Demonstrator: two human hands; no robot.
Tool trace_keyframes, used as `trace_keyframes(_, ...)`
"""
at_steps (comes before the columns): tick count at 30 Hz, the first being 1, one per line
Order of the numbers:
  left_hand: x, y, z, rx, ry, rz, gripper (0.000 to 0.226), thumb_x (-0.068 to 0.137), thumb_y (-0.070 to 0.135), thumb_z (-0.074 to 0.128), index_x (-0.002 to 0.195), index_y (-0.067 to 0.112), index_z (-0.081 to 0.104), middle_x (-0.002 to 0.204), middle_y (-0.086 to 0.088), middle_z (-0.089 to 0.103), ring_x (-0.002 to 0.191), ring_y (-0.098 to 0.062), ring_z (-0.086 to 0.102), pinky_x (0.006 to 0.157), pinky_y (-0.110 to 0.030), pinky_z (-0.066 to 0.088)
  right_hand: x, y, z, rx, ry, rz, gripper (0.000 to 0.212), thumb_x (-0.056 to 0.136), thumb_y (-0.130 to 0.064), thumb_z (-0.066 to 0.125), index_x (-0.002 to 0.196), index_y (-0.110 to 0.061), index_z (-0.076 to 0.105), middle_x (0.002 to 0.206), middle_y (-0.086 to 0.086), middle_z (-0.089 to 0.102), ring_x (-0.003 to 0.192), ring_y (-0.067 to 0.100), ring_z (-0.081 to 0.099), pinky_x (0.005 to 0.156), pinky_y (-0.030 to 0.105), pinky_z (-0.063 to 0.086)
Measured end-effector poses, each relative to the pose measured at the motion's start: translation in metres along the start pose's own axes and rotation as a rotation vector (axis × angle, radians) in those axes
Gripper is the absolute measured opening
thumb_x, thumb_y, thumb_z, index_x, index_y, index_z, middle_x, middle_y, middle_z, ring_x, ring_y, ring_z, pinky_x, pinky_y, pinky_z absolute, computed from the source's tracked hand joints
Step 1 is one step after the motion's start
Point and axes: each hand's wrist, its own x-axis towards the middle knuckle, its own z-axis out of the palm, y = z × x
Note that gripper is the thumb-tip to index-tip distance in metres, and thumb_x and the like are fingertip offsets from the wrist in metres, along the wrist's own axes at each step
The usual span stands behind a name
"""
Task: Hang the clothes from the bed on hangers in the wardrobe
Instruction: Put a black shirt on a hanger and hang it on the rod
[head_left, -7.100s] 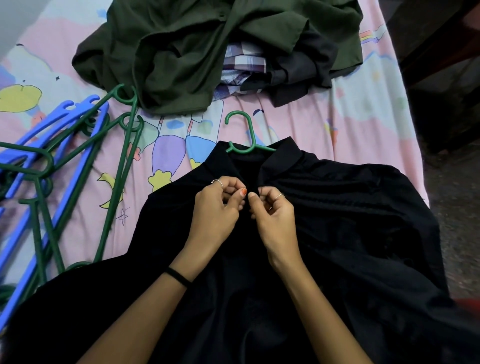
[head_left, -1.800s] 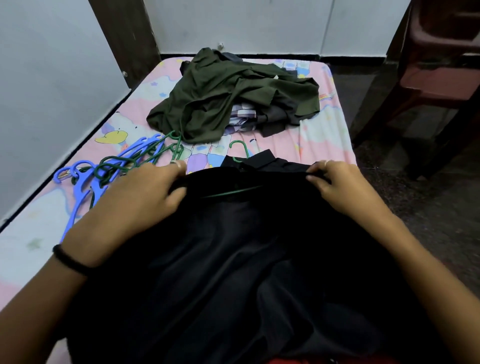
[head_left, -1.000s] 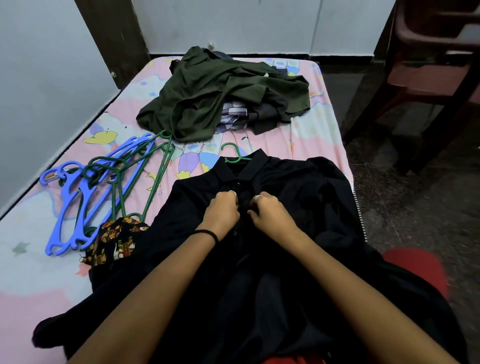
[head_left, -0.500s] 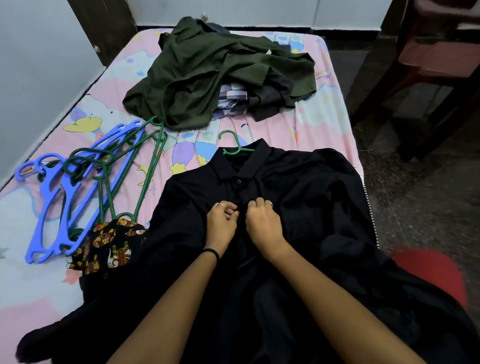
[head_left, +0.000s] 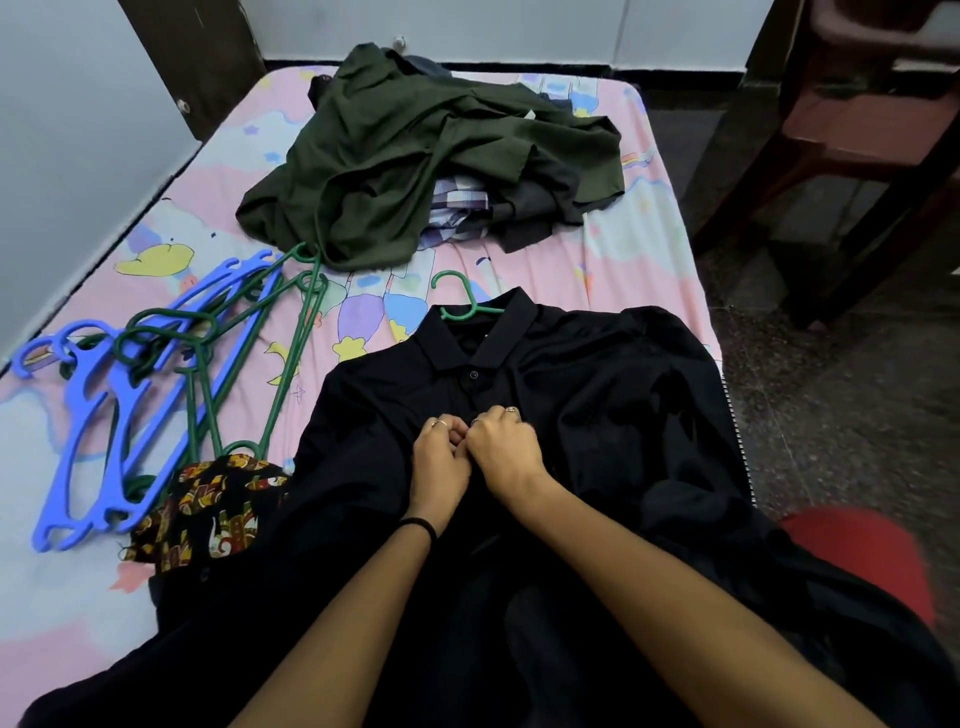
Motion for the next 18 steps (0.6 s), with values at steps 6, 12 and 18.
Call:
trace_keyframes(6, -0.003, -0.002, -0.003, -0.207, 0.03, -0.072, 0.01, 0.084, 0.003, 0.068, 0.082, 0.011, 0.064, 0.081, -0.003, 0.064, 0.068, -0.007, 0.055, 0.063, -0.007, 0.043, 0.009, 0.024, -0.005, 0.532, 0.083, 0.071, 0.022, 0.088, -0.007, 0.052, 0.109, 0.002, 0.055, 0.115, 0.018, 0.059, 0.11, 0.036, 0.054, 0.085, 0.038, 0.047)
trace_keyframes(12, -0.006, 0.007, -0.011, -0.554, -0.024, -0.24, 0.009, 0.085, 0.001, 0.066, 0.085, 0.01, 0.067, 0.08, -0.002, 0.066, 0.076, -0.01, 0.061, 0.07, -0.014, 0.049, 0.008, 0.032, -0.012, 0.973, 0.011, 0.136, 0.016, 0.088, -0.014, 0.053, 0.101, -0.008, 0.061, 0.092, 0.003, 0.06, 0.083, 0.02, 0.057, 0.072, 0.027, 0.044)
trace_keyframes(18, -0.011, 0.015, -0.016, -0.703, -0.036, -0.276, 0.011, 0.087, 0.0, 0.064, 0.092, 0.008, 0.069, 0.085, -0.005, 0.07, 0.075, -0.008, 0.063, 0.072, -0.014, 0.052, -0.001, 0.032, -0.002, 0.988, 0.062, 0.062, 0.017, 0.092, -0.013, 0.06, 0.108, -0.007, 0.062, 0.104, 0.003, 0.065, 0.088, 0.008, 0.054, 0.076, 0.017, 0.04)
